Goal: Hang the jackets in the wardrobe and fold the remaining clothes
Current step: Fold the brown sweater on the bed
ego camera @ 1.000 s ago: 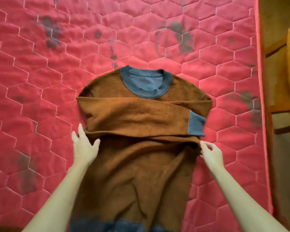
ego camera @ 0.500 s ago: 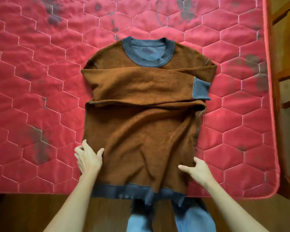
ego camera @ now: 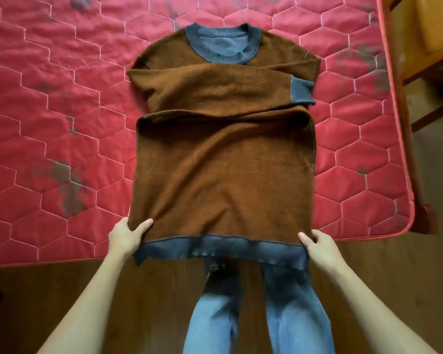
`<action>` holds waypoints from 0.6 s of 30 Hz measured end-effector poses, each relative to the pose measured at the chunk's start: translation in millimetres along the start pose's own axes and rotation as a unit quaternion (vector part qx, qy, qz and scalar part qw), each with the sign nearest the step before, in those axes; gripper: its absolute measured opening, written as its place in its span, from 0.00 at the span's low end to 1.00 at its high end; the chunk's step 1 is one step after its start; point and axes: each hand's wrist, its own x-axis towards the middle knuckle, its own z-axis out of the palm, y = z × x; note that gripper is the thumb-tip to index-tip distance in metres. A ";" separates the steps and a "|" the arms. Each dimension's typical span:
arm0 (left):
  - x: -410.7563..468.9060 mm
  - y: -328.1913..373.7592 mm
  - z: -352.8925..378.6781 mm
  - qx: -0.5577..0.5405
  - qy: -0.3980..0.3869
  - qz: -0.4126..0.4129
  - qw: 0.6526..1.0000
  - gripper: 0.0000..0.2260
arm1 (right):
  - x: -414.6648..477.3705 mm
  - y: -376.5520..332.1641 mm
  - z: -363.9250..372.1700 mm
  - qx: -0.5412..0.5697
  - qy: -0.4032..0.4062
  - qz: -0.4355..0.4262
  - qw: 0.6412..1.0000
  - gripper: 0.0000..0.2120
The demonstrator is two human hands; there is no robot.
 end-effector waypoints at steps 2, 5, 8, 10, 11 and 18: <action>-8.1 -8.6 -8.9 -0.006 -0.004 0.000 1.000 0.23 | -5.9 11.8 -12.0 -0.025 0.043 0.011 0.999 0.19; -25.0 -10.5 -16.0 -0.014 -0.029 -0.003 0.999 0.21 | -17.8 22.4 -30.0 -0.035 0.078 0.022 0.996 0.19; -46.9 3.5 -26.1 -0.069 -0.031 -0.010 0.997 0.22 | -36.3 5.2 -47.7 0.005 0.055 0.012 0.998 0.19; -58.3 19.9 -38.8 -0.132 -0.014 0.015 0.991 0.27 | -46.1 -15.4 -60.5 0.096 -0.014 0.008 0.995 0.23; -62.9 33.1 -47.2 -0.166 -0.004 0.038 0.985 0.27 | -52.3 -30.6 -67.3 0.143 -0.035 0.004 0.989 0.24; -69.5 156.7 -115.9 -0.515 -0.079 0.064 0.851 0.06 | -52.7 -165.7 -120.6 0.412 -0.088 -0.069 0.904 0.11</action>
